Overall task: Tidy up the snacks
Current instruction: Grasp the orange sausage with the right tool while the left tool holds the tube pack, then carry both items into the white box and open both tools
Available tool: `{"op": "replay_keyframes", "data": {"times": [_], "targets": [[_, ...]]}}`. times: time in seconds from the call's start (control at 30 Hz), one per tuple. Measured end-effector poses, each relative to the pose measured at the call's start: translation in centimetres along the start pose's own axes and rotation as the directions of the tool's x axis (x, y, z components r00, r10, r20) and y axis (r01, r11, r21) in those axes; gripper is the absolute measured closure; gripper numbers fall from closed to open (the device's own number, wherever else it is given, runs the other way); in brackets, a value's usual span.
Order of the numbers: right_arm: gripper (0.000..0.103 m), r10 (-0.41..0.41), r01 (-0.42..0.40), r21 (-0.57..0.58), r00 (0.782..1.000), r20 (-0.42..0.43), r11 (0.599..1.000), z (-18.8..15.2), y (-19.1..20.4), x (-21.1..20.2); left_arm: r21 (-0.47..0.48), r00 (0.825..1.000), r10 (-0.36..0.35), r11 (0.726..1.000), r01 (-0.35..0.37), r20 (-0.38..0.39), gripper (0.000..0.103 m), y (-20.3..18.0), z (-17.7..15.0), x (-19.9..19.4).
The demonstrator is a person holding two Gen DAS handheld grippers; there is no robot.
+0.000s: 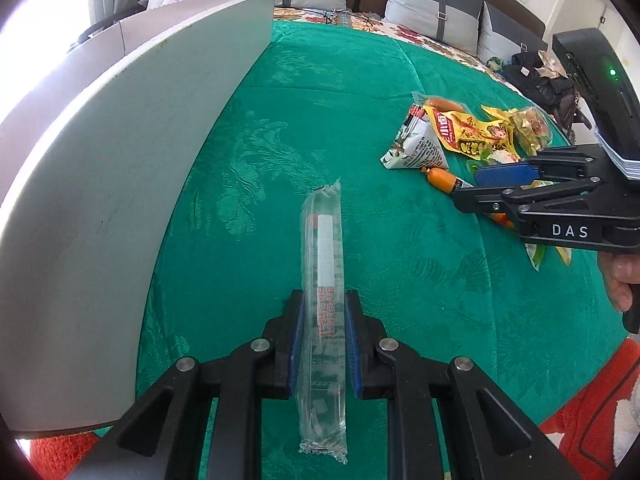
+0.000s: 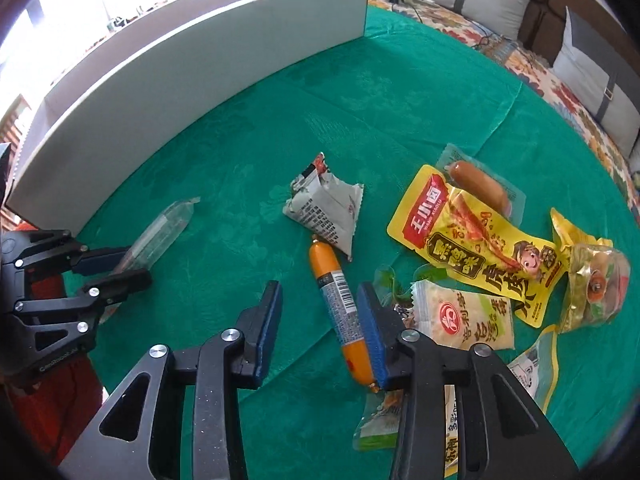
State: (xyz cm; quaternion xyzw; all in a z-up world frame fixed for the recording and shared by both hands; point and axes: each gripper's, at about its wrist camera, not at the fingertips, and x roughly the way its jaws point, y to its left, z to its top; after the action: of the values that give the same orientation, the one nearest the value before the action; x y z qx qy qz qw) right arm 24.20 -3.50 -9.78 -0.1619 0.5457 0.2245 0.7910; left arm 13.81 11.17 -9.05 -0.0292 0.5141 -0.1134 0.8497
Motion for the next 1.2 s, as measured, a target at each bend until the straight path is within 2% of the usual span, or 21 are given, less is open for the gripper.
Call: {"op": "replay_keyframes", "data": {"times": [0.07,0.13,0.17,0.23,0.3,0.43,0.47,0.57,0.67,0.7,0.73,0.77,0.83,0.9,0.97,1.03,1.1,1.13,1.2], "targets": [[0.059,0.015,-0.015,0.002,1.0,-0.021,1.0,-0.4,-0.5,0.1,-0.005,1.0,-0.009,1.0,0.009,0.001,0.085,0.2,0.1,0.0],[0.065,0.041,-0.041,0.002,0.998,-0.051,0.999,-0.9,-0.5,0.1,-0.013,1.0,-0.018,1.0,0.018,-0.001,0.085,0.4,0.2,0.0],[0.07,0.035,-0.035,-0.008,0.997,-0.075,0.999,-1.2,-0.1,0.3,-0.017,1.0,-0.023,1.0,0.023,-0.002,0.085,0.5,0.2,0.0],[0.086,0.016,-0.02,-0.042,0.996,-0.092,0.999,-1.8,0.5,-0.1,-0.031,0.999,-0.035,0.999,0.035,-0.003,0.085,0.8,0.2,0.0],[0.087,0.05,-0.05,-0.003,0.994,-0.102,0.999,-2.4,0.3,-0.9,-0.066,0.998,-0.062,0.996,0.062,-0.005,0.085,1.3,0.1,-0.1],[0.087,0.14,-0.124,0.178,0.986,-0.085,0.976,-4.0,-1.3,-2.7,-0.114,0.995,-0.098,0.989,0.097,-0.004,0.085,1.9,0.0,-0.3],[0.086,0.135,-0.115,0.186,0.986,-0.101,0.976,-4.3,-1.4,-2.7,-0.112,0.995,-0.095,0.989,0.094,-0.004,0.085,1.8,0.0,-0.3],[0.081,0.047,-0.03,0.133,0.991,-0.128,0.991,-5.1,-0.5,-2.7,-0.091,0.997,-0.082,0.993,0.081,-0.006,0.085,1.2,0.0,-0.3],[0.077,0.046,-0.031,0.15,0.994,-0.1,0.988,-5.0,-0.5,-3.0,-0.073,0.996,-0.083,0.994,0.082,-0.01,0.085,0.7,-0.3,-0.4],[0.079,0.052,-0.037,0.153,0.994,-0.096,0.988,-4.8,-0.4,-3.1,-0.07,0.996,-0.086,0.994,0.085,-0.012,0.085,0.6,-0.4,-0.5],[0.086,0.051,-0.036,0.153,0.994,-0.1,0.988,-4.7,-0.3,-3.1,-0.072,0.996,-0.09,0.993,0.089,-0.013,0.085,0.5,-0.5,-0.6],[0.087,0.059,-0.042,0.162,0.993,-0.104,0.986,-4.6,-0.4,-3.4,-0.077,0.995,-0.1,0.992,0.099,-0.011,0.085,0.5,-0.6,-0.9],[0.087,0.116,-0.099,0.212,0.991,-0.066,0.972,-4.9,-0.4,-5.0,-0.1,0.991,-0.135,0.986,0.134,-0.001,0.085,0.7,-0.7,-1.7],[0.087,0.207,-0.204,0.303,0.978,0.024,0.931,-4.5,-1.7,-7.0,-0.116,0.986,-0.165,0.979,0.166,0.016,0.085,0.5,-0.6,-2.9],[0.087,0.217,-0.223,0.34,0.975,0.059,0.913,-4.5,-2.3,-8.6,-0.133,0.975,-0.219,0.966,0.221,0.031,0.085,0.3,-0.2,-4.4],[0.087,0.198,-0.194,0.323,0.98,0.021,0.926,-4.0,-2.0,-8.9,-0.147,0.958,-0.284,0.946,0.288,0.05,0.085,0.5,0.7,-6.5],[0.087,0.202,-0.2,0.306,0.979,0.025,0.931,-3.1,-0.8,-10.0,-0.159,0.944,-0.319,0.931,0.329,0.087,0.085,1.9,2.1,-9.2],[0.087,0.218,-0.223,0.294,0.975,0.052,0.929,-2.4,0.2,-11.0,-0.162,0.944,-0.311,0.932,0.325,0.11,0.085,3.1,3.1,-10.6],[0.087,0.261,-0.286,0.26,0.957,0.127,0.922,1.2,2.1,-13.5,-0.166,0.956,-0.245,0.948,0.271,0.158,0.085,5.9,5.0,-13.3]]}}
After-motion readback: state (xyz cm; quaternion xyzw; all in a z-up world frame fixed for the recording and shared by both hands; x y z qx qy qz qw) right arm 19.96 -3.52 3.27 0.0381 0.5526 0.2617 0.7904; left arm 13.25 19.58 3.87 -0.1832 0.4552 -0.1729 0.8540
